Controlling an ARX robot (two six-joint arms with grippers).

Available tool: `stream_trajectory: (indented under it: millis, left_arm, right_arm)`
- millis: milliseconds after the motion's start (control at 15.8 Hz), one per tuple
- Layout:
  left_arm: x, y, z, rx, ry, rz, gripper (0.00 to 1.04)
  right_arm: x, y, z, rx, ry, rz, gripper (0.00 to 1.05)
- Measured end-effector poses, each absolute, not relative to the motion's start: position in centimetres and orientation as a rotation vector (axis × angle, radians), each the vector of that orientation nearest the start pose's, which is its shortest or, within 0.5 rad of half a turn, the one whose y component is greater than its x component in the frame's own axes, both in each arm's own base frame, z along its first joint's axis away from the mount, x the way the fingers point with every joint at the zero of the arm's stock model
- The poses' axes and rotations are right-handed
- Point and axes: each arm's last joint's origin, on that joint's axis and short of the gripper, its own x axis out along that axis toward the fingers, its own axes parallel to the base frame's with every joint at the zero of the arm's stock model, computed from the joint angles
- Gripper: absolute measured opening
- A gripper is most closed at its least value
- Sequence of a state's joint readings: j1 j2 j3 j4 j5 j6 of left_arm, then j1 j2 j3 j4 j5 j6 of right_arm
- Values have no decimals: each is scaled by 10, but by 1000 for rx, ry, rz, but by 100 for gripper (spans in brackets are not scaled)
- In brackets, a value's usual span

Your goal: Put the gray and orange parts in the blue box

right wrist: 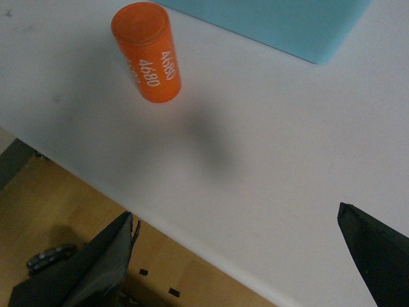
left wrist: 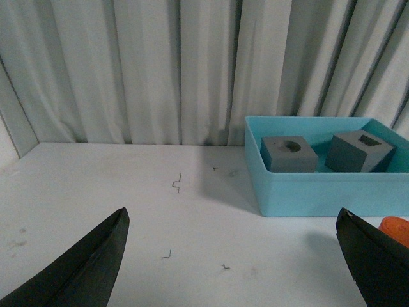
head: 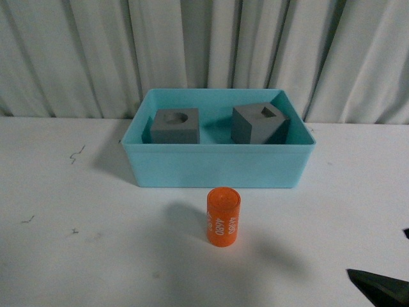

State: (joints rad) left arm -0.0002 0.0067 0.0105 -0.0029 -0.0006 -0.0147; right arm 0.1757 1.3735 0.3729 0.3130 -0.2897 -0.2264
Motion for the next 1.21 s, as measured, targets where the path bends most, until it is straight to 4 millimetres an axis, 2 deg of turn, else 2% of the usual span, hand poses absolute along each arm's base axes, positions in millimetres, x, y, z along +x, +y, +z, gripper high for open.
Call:
stream_trajectory:
  millis: [317, 635, 762, 952, 1079, 1206]
  left_arm:
    - [97, 0, 166, -15, -1, 0, 98]
    - [97, 0, 166, -15, -1, 0, 98]
    - [97, 0, 166, -15, -1, 1, 98]
    - [97, 0, 166, -15, -1, 0, 98]
    - [97, 0, 166, -15, -1, 0, 98]
    - [97, 0, 166, -15, -1, 0, 98]
  right_arm:
    - [258, 81, 93, -291, 719, 653, 98]
    - [294, 96, 86, -309, 686, 669, 98]
    - [304, 101, 84, -307, 685, 678, 98]
    - [318, 125, 83, -305, 675, 748, 98]
    - [331, 133, 78, -295, 672, 752, 98]
    - [337, 138, 80, -295, 661, 763, 98]
